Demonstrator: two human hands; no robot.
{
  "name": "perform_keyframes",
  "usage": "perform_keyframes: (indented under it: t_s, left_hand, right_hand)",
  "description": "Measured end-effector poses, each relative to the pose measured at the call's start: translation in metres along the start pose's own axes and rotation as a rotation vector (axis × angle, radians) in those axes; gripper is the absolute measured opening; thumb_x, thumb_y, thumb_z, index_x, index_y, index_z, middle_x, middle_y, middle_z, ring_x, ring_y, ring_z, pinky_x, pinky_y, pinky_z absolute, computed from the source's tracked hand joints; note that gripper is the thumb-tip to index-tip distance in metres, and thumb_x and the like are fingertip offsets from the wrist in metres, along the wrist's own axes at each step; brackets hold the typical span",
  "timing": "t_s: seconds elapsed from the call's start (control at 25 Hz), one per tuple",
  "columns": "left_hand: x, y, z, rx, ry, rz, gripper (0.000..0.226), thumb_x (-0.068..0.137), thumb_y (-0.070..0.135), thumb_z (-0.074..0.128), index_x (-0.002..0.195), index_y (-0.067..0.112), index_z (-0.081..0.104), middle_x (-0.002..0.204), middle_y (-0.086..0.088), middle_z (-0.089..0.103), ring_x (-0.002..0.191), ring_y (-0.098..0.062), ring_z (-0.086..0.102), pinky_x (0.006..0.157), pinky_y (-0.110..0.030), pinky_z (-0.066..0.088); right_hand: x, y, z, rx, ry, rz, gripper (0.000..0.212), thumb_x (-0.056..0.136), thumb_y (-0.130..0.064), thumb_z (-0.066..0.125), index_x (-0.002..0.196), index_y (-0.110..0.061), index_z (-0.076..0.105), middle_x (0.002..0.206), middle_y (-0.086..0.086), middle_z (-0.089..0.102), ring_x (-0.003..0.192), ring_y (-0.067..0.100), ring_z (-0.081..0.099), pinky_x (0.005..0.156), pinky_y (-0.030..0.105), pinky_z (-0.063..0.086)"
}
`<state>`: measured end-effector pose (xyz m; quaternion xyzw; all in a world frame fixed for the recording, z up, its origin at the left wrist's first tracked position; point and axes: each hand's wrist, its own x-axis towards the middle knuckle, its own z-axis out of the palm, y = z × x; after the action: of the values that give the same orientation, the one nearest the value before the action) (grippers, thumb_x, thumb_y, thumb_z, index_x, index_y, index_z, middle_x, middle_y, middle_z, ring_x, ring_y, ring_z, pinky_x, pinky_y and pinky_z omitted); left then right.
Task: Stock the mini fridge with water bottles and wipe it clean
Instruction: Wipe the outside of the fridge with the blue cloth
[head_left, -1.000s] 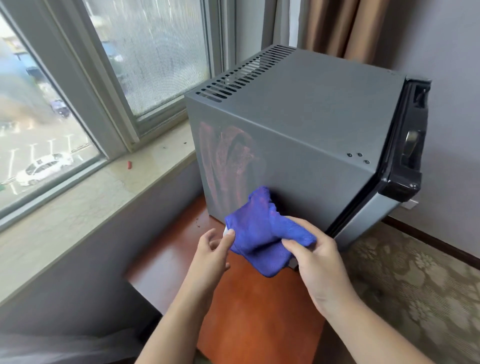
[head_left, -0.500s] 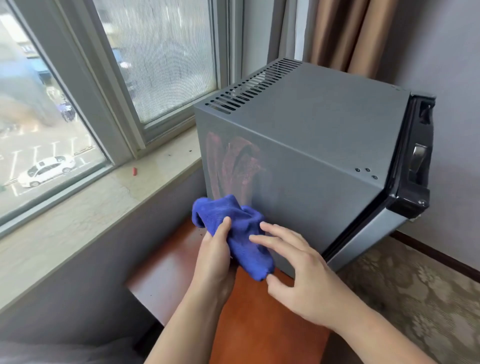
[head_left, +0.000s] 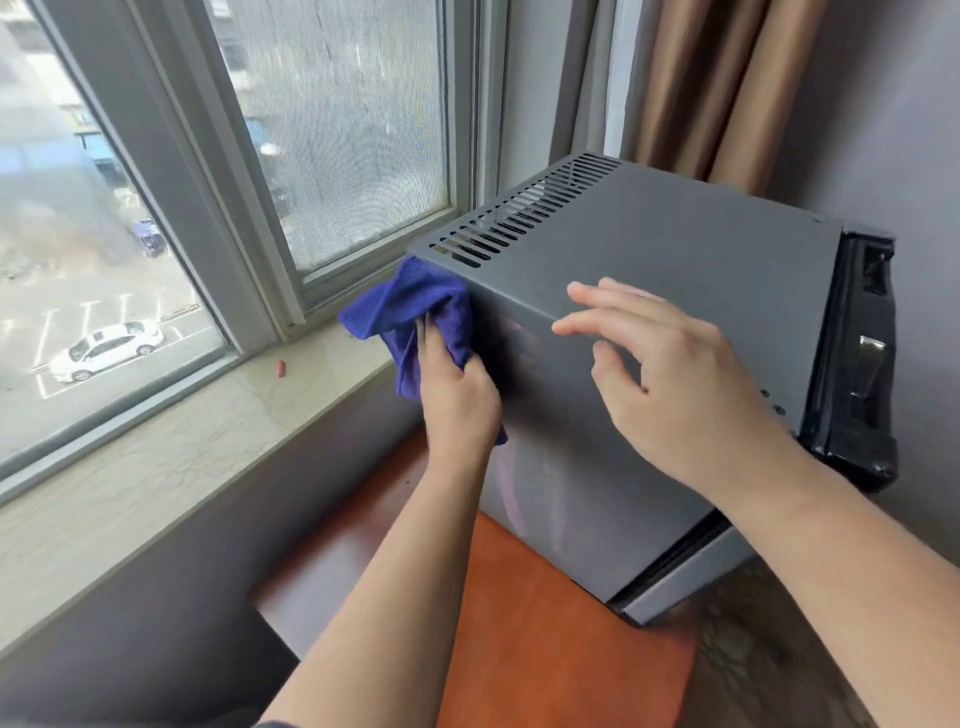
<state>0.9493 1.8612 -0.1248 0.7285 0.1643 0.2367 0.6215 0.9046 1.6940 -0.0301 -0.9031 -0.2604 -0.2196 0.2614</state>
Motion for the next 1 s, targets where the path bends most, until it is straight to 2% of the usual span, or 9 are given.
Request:
perform_keyframes:
  t_s: [0.12,0.2,0.28,0.36,0.48,0.64,0.76,0.88,1.0]
  left_hand:
    - [-0.04,-0.013,0.017,0.01,-0.009,-0.002,0.036,0.088,0.002,0.043,0.119,0.012,0.058,0.111,-0.005,0.058,0.103,-0.021,0.053,0.101,-0.046,0.046]
    - [-0.081,-0.029,0.024,0.055,-0.113,0.087,0.03,0.086,0.001,0.044,0.11,0.008,0.062,0.107,-0.009,0.062,0.101,-0.025,0.056,0.096,-0.039,0.046]
    - [-0.116,-0.044,0.027,0.094,-0.257,0.169,0.037,0.086,0.005,0.045,0.117,0.015,0.064,0.118,-0.008,0.065,0.111,-0.027,0.06,0.099,-0.036,0.047]
    - [-0.128,-0.05,0.028,0.085,-0.341,0.198,0.038,0.089,0.011,0.043,0.119,0.022,0.063,0.119,-0.003,0.066,0.112,-0.023,0.061,0.099,-0.039,0.049]
    - [-0.101,-0.033,0.03,0.039,-0.257,0.172,0.042,0.089,0.012,0.039,0.124,0.011,0.062,0.123,-0.01,0.064,0.116,-0.027,0.059,0.105,-0.036,0.044]
    - [-0.034,-0.013,0.016,0.047,-0.034,0.198,0.04,0.087,0.002,0.042,0.123,0.004,0.06,0.124,-0.011,0.06,0.115,-0.019,0.05,0.103,-0.017,0.035]
    - [-0.027,-0.012,0.015,0.076,-0.022,0.198,0.038,0.089,0.002,0.044,0.124,0.007,0.059,0.123,-0.007,0.059,0.115,-0.021,0.05,0.1,-0.021,0.035]
    - [-0.053,-0.018,0.031,0.071,-0.017,0.192,0.036,0.091,0.0,0.047,0.124,0.005,0.061,0.121,-0.009,0.061,0.113,-0.018,0.05,0.098,-0.014,0.034]
    - [-0.108,-0.042,0.04,0.107,-0.22,0.204,0.04,0.084,0.008,0.041,0.116,0.007,0.066,0.112,-0.013,0.068,0.103,-0.03,0.06,0.09,-0.023,0.044]
  right_hand:
    - [0.005,0.006,0.002,0.043,-0.037,0.065,0.044,0.094,0.007,0.051,0.119,-0.021,0.074,0.142,-0.003,0.062,0.138,0.006,0.048,0.111,0.002,0.024]
    - [0.005,0.007,0.005,0.063,-0.037,0.096,0.046,0.094,0.008,0.048,0.12,-0.02,0.074,0.142,0.0,0.062,0.137,0.005,0.047,0.109,0.0,0.023]
    - [0.007,0.008,0.007,0.073,-0.043,0.133,0.047,0.094,0.007,0.047,0.121,-0.02,0.073,0.142,-0.002,0.063,0.137,0.002,0.046,0.107,-0.002,0.022]
    - [0.008,0.009,0.004,0.086,-0.061,0.176,0.047,0.096,0.004,0.046,0.122,-0.024,0.073,0.142,-0.006,0.062,0.138,-0.005,0.039,0.103,-0.006,0.02]
    - [0.012,0.011,-0.001,0.092,-0.105,0.202,0.046,0.096,0.0,0.046,0.122,-0.028,0.072,0.143,-0.013,0.06,0.139,-0.012,0.03,0.098,-0.01,0.016]
    - [0.011,0.009,0.001,0.077,-0.133,0.213,0.046,0.096,-0.002,0.047,0.122,-0.032,0.071,0.143,-0.015,0.06,0.14,-0.012,0.026,0.097,-0.011,0.014]
    - [0.011,0.008,0.001,0.083,-0.144,0.21,0.045,0.095,-0.003,0.048,0.121,-0.032,0.072,0.143,-0.016,0.06,0.14,-0.011,0.029,0.099,-0.01,0.014]
    - [0.012,0.009,0.0,0.057,-0.16,0.199,0.045,0.093,-0.002,0.049,0.117,-0.03,0.074,0.142,-0.014,0.061,0.14,-0.008,0.036,0.099,-0.01,0.014]
    - [0.013,0.008,0.0,0.079,-0.176,0.211,0.045,0.093,0.0,0.048,0.118,-0.028,0.074,0.142,-0.014,0.06,0.14,-0.01,0.034,0.097,-0.011,0.014]
